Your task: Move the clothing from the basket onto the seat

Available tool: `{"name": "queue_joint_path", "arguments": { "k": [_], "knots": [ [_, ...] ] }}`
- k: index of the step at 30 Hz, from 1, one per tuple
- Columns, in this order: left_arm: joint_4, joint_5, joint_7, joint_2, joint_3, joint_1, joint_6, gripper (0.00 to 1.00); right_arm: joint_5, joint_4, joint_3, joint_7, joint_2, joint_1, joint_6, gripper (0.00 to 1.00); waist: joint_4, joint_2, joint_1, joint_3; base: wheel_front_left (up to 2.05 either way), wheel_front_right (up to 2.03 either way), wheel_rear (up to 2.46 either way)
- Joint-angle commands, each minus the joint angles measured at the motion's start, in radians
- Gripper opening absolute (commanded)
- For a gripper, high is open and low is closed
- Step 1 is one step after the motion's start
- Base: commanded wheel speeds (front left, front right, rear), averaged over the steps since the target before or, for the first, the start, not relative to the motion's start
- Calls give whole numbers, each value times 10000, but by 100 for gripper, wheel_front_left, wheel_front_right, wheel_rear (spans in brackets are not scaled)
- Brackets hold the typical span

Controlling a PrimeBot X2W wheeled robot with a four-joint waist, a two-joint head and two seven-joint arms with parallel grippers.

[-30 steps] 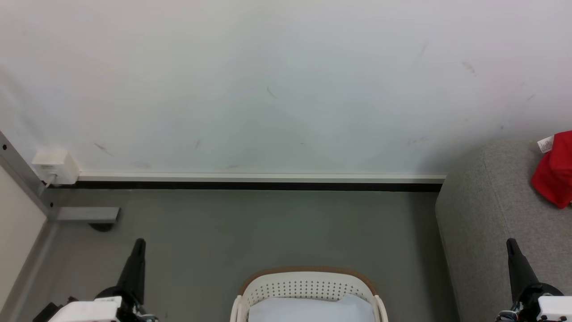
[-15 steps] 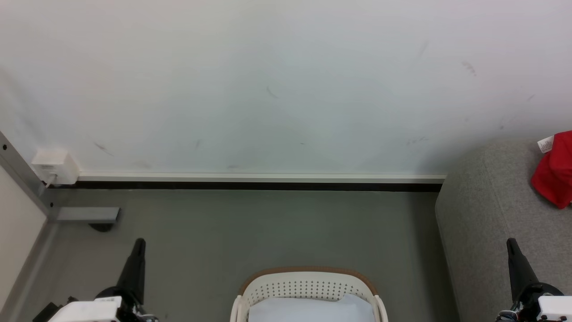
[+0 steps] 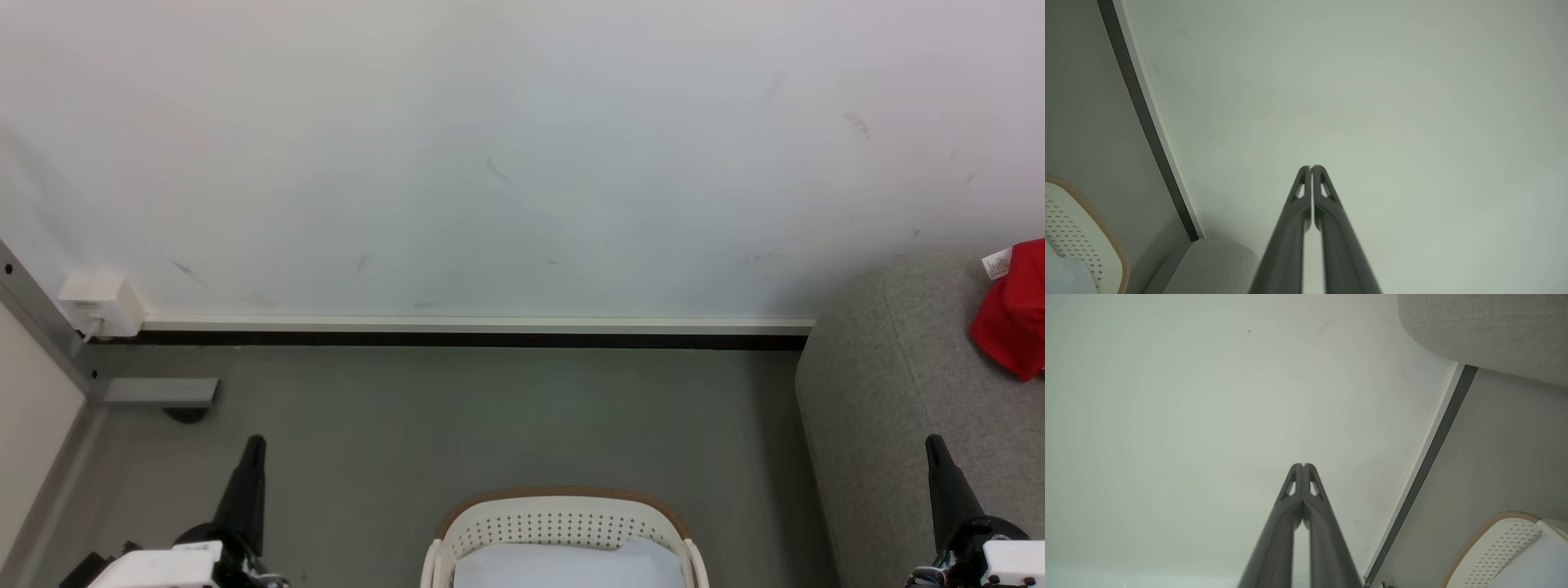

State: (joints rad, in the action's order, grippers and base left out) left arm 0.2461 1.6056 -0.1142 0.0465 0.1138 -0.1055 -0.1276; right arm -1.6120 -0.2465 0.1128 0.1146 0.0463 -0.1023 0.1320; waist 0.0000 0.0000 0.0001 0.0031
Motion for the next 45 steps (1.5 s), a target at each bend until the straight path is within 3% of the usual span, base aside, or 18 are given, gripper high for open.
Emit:
{"name": "queue_joint_path", "arguments": {
  "k": [1,45],
  "knots": [
    [-30,132,-39,70,27,-71,-60,0,-19,43,33,30,73,-132,-24,0,1,0,-1,0,0,0,0],
    [-31,134,-38,70,24,-71,-53,0,-21,42,31,28,74,-132,-24,0,0,0,-1,0,0,0,0]
  ]
}}
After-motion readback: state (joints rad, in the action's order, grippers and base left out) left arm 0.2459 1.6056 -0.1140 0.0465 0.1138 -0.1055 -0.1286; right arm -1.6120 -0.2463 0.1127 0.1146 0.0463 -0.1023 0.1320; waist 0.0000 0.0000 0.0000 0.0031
